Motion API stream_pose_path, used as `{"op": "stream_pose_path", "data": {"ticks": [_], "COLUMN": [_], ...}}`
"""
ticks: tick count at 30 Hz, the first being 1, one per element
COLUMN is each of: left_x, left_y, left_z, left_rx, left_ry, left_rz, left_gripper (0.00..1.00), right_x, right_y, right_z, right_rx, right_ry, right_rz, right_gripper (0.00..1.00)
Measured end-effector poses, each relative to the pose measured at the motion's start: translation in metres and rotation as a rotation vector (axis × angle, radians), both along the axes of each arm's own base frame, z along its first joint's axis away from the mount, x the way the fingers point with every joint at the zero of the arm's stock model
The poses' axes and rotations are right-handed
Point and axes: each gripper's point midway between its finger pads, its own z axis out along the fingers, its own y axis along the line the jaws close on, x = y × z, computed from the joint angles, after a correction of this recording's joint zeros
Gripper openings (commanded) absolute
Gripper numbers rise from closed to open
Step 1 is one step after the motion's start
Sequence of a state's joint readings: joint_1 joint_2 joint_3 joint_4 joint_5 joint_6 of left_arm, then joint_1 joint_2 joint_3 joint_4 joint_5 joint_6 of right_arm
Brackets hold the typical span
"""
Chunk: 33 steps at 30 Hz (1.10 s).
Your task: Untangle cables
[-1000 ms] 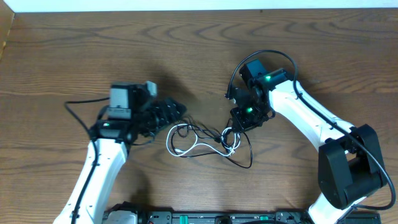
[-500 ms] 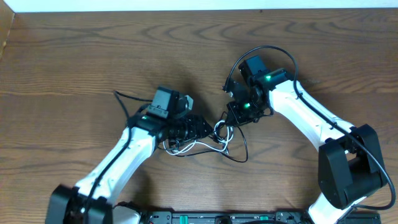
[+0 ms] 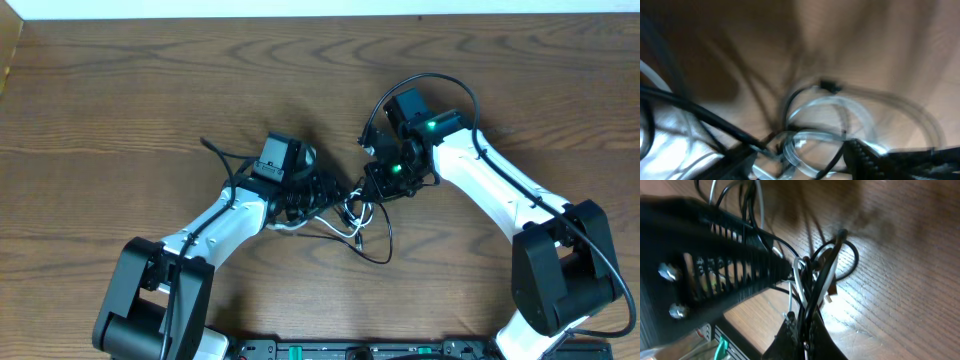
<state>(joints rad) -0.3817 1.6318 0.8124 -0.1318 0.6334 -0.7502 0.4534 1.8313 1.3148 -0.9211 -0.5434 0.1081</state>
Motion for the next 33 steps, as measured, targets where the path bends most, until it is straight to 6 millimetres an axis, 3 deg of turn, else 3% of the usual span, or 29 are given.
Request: {"op": "stream_pose_path", "data": {"ticks": [1,2,12,17,21,25,28,33], "left_x": [0.004,0.009,0.018,0.033,0.044,0.047,0.049,0.041], "left_y": [-0.002,-0.003,-0.009,0.001,0.025,0.049,0.059,0.062], "left_z": [0.003,0.006,0.024,0.078,0.13,0.161,0.168,0.152], "left_rx": [-0.011,-0.021,-0.101,-0.238,-0.323,-0.352,-0.355,-0.324], "left_ry": [-0.019,-0.039,-0.095,-0.219,-0.348,-0.431,-0.451,-0.381], "left_rz": [0.005,0.008,-0.011,-0.009,0.027,0.066,0.088,0.088], "left_gripper": [0.1,0.08,0.07,0.08,0.07,0.07,0.07,0.08], "right_x": [0.0,-0.001,-0.003,0.003,0.004,0.002,0.002,0.001], "right_y": [0.0,-0.001,-0.027,-0.046,-0.053,-0.056,-0.058,-0.06], "right_z": [0.0,0.0,-0.012,-0.018,-0.019,-0.02,-0.02,-0.02], "right_rx": [-0.001,-0.003,-0.16,-0.25,-0.275,-0.294,-0.302,-0.314], "right_ry": [0.002,0.005,0.039,0.041,0.046,0.053,0.049,0.054], "right_rz": [-0.001,-0.002,-0.086,-0.165,-0.188,-0.189,-0.19,-0.19], "right_gripper": [0.01,0.01,0.01,0.01,0.01,0.01,0.01,0.01]}}
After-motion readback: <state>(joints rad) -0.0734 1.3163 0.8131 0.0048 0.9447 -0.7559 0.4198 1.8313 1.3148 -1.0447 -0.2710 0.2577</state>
